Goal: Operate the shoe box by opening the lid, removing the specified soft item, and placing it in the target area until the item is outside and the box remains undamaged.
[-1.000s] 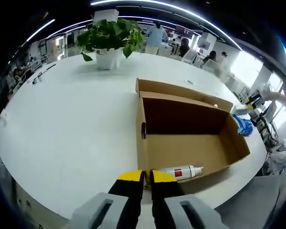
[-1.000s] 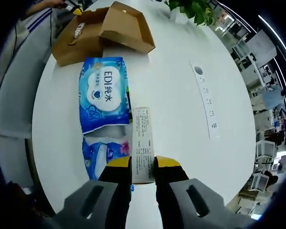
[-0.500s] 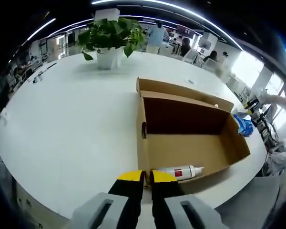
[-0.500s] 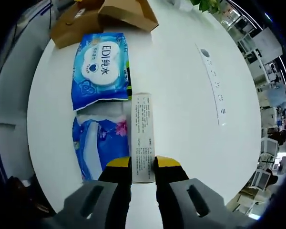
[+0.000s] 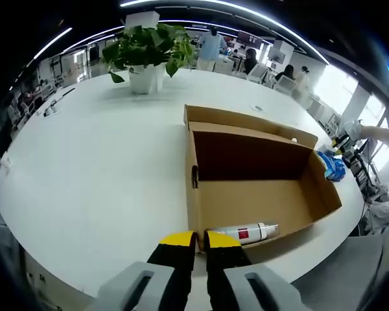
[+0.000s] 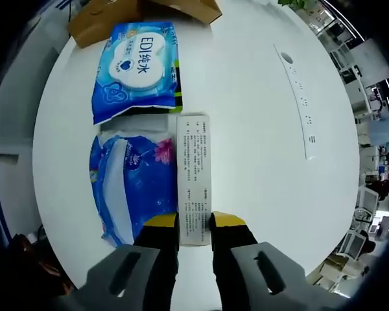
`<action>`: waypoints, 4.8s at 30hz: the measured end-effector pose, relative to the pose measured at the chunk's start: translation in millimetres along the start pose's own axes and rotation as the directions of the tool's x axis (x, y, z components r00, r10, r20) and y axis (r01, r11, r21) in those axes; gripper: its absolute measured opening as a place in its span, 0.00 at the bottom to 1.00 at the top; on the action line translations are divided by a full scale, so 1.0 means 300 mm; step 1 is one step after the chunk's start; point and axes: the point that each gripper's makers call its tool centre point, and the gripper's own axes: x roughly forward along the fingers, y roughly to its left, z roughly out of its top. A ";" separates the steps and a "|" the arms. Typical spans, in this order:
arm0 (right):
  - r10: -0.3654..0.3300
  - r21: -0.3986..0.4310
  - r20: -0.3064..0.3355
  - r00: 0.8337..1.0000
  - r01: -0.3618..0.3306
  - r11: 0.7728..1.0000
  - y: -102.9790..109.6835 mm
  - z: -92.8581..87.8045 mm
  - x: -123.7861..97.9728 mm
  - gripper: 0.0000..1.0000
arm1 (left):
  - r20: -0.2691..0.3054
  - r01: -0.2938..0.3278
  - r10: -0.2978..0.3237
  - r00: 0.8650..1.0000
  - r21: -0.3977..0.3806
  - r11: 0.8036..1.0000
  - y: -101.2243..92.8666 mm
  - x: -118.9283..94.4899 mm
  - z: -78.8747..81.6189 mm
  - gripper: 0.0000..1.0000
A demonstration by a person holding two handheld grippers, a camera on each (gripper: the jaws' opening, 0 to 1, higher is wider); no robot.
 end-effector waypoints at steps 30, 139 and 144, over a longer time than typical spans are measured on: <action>-0.197 0.351 0.176 0.964 0.126 0.928 -0.023 0.049 -0.168 0.45 | -0.002 -0.013 0.014 1.000 0.186 0.983 -0.010 -0.015 0.028 0.22; -0.528 0.811 0.380 0.759 0.001 0.585 0.752 0.293 -0.405 0.96 | -0.645 0.644 -0.061 0.762 0.743 0.184 -0.255 0.296 -0.080 0.70; -0.527 0.810 0.388 0.756 -0.007 0.587 0.753 0.309 -0.398 0.96 | -0.663 0.661 -0.065 0.746 0.724 0.196 -0.253 0.286 -0.108 0.54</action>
